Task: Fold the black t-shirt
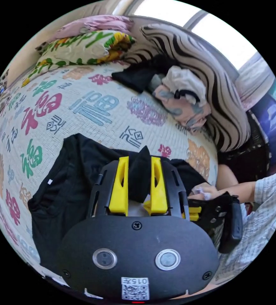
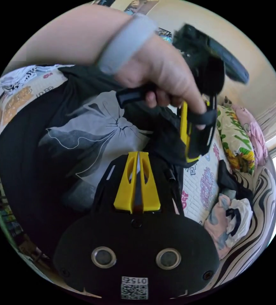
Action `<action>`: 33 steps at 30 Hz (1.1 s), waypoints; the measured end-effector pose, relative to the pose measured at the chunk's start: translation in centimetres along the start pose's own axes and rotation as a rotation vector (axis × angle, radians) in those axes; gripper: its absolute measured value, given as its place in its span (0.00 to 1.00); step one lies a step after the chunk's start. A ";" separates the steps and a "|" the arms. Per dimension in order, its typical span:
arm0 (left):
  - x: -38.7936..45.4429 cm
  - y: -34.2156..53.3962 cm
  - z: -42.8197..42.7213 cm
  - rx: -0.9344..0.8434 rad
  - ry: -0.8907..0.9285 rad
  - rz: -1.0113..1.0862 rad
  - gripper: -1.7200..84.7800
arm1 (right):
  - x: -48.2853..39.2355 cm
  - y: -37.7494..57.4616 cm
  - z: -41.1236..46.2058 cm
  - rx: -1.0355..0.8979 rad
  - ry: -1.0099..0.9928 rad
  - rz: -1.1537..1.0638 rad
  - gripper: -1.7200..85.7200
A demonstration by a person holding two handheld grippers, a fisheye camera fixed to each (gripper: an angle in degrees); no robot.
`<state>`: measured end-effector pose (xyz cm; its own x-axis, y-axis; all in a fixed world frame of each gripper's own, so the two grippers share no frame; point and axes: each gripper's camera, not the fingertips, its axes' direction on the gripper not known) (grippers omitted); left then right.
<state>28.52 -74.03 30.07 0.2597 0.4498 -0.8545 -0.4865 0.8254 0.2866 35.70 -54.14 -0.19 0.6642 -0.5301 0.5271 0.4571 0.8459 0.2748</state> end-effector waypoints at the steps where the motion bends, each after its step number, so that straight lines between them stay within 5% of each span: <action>1: -0.2 0.0 0.4 -0.004 0.024 -0.002 0.05 | -0.1 0.8 -0.5 -0.001 -0.014 -0.003 0.04; 8: -2.6 8.6 -5.9 0.368 0.136 -0.123 0.02 | 4.4 8.2 -5.0 0.082 -0.215 0.146 0.06; 18: -5.6 18.6 -2.2 0.333 0.157 -0.322 0.02 | 13.8 11.6 -5.5 0.189 -0.516 0.319 0.10; 25: -5.9 19.8 -2.2 0.372 0.155 -0.332 0.06 | 17.9 8.3 -2.0 0.047 -0.606 0.312 0.11; 33: -6.3 19.0 -3.8 0.433 0.125 -0.313 0.01 | 21.8 11.1 -3.4 0.112 -0.684 0.418 0.02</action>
<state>14.49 -62.52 39.30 0.2229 0.1377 -0.9651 -0.0074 0.9902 0.1395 57.26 -56.54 11.57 0.2411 -0.0466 0.9694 0.1652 0.9862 0.0064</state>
